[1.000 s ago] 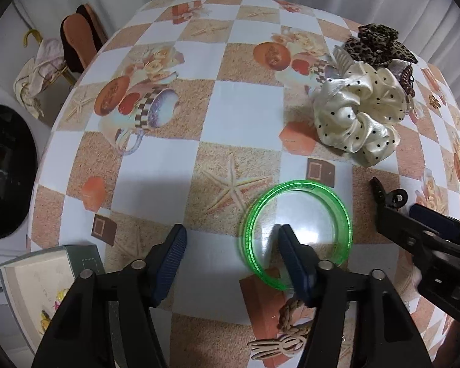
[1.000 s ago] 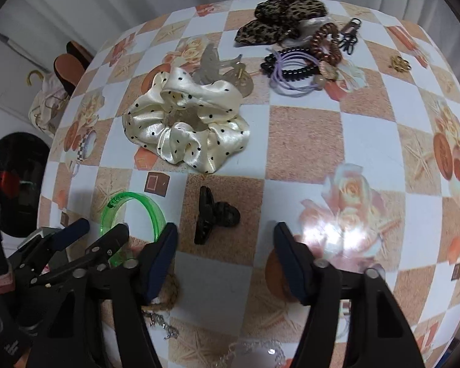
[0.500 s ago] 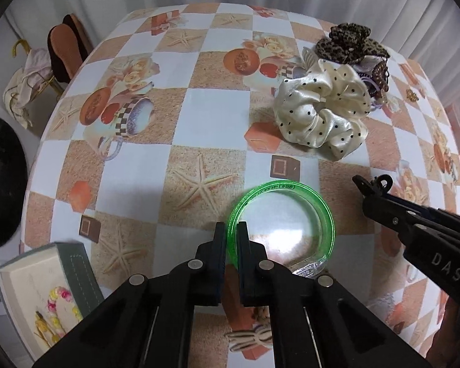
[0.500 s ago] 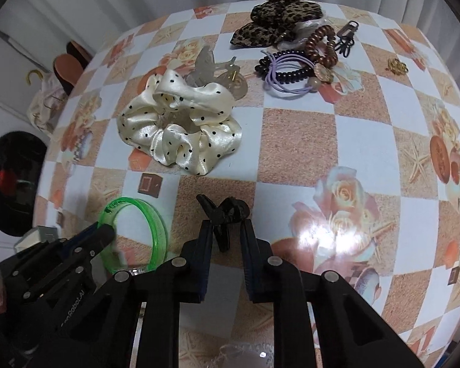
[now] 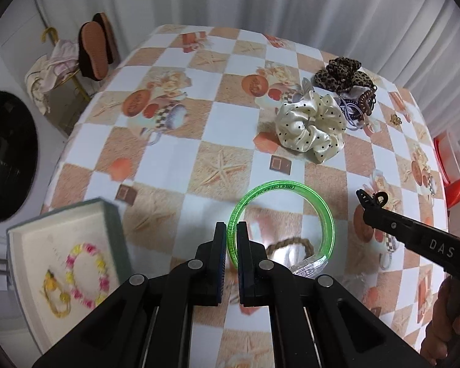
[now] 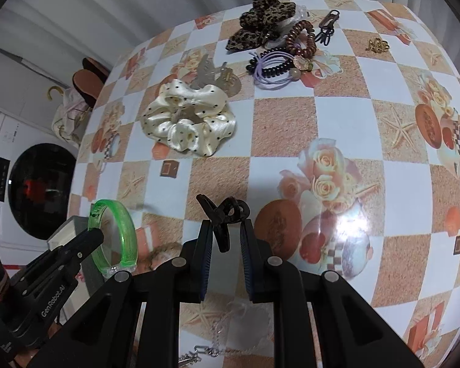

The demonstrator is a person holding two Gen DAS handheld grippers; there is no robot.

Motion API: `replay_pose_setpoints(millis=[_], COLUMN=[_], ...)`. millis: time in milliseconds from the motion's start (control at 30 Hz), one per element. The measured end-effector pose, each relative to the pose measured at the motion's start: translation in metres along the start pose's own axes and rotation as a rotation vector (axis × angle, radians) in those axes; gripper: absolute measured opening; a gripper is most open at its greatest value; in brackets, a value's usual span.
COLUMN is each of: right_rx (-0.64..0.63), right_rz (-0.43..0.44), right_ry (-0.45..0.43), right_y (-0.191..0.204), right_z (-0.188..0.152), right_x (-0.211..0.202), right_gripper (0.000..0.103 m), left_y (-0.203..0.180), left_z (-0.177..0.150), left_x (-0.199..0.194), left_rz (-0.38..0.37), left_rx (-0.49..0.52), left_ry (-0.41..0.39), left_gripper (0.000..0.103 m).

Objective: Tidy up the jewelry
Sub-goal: 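Carry the green bangle with the left tool while the right tool carries the claw clip to the tray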

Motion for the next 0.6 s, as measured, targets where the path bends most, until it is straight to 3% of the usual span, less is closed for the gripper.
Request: replay_pose_setpoints(millis=[267, 600], right_rx=[-0.045, -0.153], right_rz=[0.042, 0.105], right_ry=[0.018, 0.03], right_y=[0.028, 0.109], right_z=[-0.019, -0.06], right_x=[-0.008, -0.005], right_gripper=[0.02, 0.02], left_y=[0.032, 0.111], left_z=[-0.043, -0.111], left_x=[-0.031, -0.056], left_rz=[0.014, 0.09], left_rx=[-0.087, -0.183], left_ry=[-0.003, 0.019], left_gripper=[0.011, 0.011])
Point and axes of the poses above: each gripper's, at about its wrist camera, not at the fingertips, and x roughly the way its jaws point, y to its left, z to its top, the point moved 5 cm from there along x, roughly the way its jaws point, and after that the axes turned 8 degrees about x, right-handed, at the moved point
